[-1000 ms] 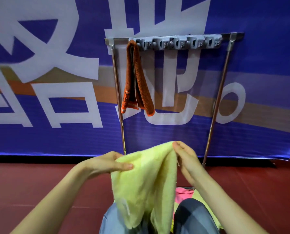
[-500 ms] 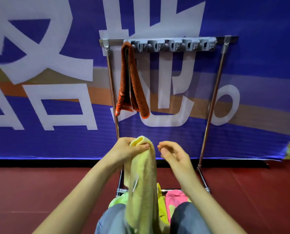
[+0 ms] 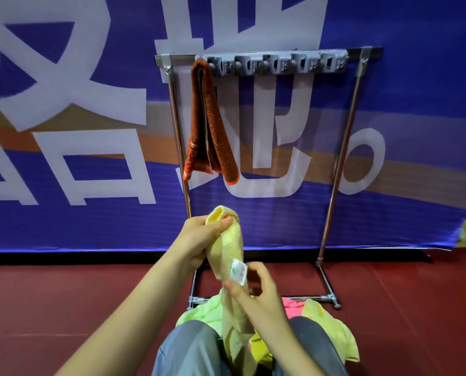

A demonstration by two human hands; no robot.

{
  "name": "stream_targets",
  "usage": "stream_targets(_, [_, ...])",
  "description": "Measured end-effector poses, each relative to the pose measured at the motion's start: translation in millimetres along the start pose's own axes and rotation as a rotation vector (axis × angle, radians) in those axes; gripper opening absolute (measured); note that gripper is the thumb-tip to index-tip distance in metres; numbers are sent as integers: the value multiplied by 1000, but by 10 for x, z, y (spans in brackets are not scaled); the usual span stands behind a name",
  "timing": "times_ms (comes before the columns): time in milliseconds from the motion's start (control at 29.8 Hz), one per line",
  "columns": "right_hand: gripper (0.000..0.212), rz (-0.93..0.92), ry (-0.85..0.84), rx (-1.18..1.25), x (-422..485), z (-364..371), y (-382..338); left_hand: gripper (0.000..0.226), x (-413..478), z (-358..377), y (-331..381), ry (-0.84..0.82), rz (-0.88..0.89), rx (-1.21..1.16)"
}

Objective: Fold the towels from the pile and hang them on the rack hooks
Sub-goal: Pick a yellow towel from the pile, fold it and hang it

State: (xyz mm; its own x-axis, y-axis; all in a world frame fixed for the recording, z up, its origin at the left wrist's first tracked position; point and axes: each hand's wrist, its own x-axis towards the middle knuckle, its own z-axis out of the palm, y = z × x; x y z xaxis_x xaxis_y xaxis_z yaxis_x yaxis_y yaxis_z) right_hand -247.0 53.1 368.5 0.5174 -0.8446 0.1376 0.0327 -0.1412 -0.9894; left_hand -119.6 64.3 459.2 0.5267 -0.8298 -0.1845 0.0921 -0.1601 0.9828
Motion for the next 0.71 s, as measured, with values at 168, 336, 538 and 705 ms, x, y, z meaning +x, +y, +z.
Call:
stream_targets(168, [39,-8,54,-45,52,32,23,10,5,-22,-2,-8,-21,-14])
stream_targets(336, [18,7,-39,66,52,-126,-71,18,-17,-113,-15,-110,46,113])
stream_targets(538, [36,64,-91,135,67,-401,-263,21,-93,-112,66,-225,98,165])
stream_targets(705, [39,52,-61,174,112,-477,-440,30,-256,100,29,-237,160,109])
